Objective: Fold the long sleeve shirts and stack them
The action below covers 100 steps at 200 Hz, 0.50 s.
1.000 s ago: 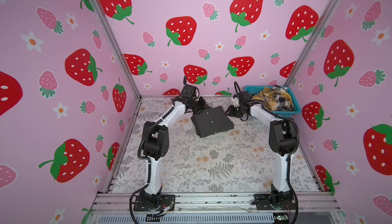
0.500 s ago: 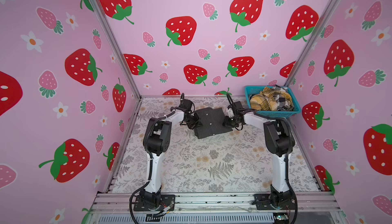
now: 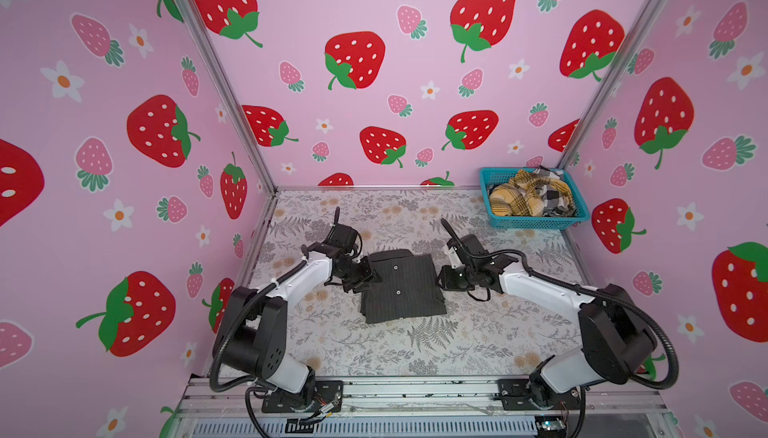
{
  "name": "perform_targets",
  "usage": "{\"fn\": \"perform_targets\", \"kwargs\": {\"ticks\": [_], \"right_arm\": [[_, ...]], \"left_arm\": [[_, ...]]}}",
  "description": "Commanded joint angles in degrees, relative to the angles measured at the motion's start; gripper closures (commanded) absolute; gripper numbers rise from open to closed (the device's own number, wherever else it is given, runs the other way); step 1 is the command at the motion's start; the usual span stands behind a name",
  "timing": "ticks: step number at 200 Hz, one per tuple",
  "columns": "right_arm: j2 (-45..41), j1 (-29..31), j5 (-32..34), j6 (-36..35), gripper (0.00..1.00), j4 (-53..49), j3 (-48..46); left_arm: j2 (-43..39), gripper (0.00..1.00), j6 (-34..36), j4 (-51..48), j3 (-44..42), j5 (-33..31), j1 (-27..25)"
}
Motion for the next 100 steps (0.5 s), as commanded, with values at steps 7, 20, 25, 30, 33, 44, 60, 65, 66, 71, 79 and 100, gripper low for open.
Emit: {"fn": "perform_targets", "kwargs": {"ticks": [7, 20, 25, 30, 33, 44, 60, 65, 66, 71, 79, 100], "right_arm": [[4.9, 0.0, -0.2, 0.2, 0.75, 1.2, 5.3], [8.7, 0.2, -0.9, -0.3, 0.77, 2.8, 8.2], [10.3, 0.2, -1.1, -0.4, 0.77, 3.3, 9.3], [11.7, 0.1, -1.0, -0.5, 0.77, 3.5, 10.4], [12.7, 0.1, -1.0, -0.7, 0.77, 3.6, 11.3], [16.2, 0.2, -0.7, -1.5, 0.78, 3.7, 14.5], [20.9, -0.1, 0.9, -2.4, 0.79, 3.4, 19.1], [22.4, -0.4, 1.0, -2.6, 0.80, 3.2, 20.7], [22.6, -0.5, 1.1, -2.6, 0.80, 3.2, 20.9], [24.1, -0.7, 0.9, -2.6, 0.80, 2.9, 22.1], [26.2, -1.1, 0.8, -2.7, 0.81, 2.7, 23.7], [30.9, -1.7, 0.5, -2.9, 0.82, 2.6, 26.9]], "left_arm": [[-5.6, 0.70, 0.8, -7.2, -4.0, 1.5, -1.8], [-7.9, 0.77, -1.3, -6.0, -7.1, 3.9, -2.7], [-8.5, 0.80, -2.2, -5.3, -8.2, 4.6, -3.2], [-9.0, 0.81, -3.0, -4.3, -9.5, 5.2, -3.4], [-9.2, 0.82, -3.4, -3.8, -10.2, 5.6, -3.6], [-9.2, 0.84, -3.8, -2.4, -12.0, 6.0, -3.6], [-7.4, 0.88, -2.8, -1.3, -12.8, 4.7, -2.8], [-6.5, 0.88, -2.6, -0.5, -12.9, 4.7, -2.4], [-6.3, 0.88, -2.6, -0.3, -12.9, 4.7, -2.3], [-5.2, 0.89, -2.2, 0.6, -13.0, 5.0, -1.9], [-2.7, 0.91, -1.5, 1.5, -12.8, 4.8, -1.1], [4.0, 0.97, 1.2, 2.9, -11.7, 4.7, 1.6]]}}
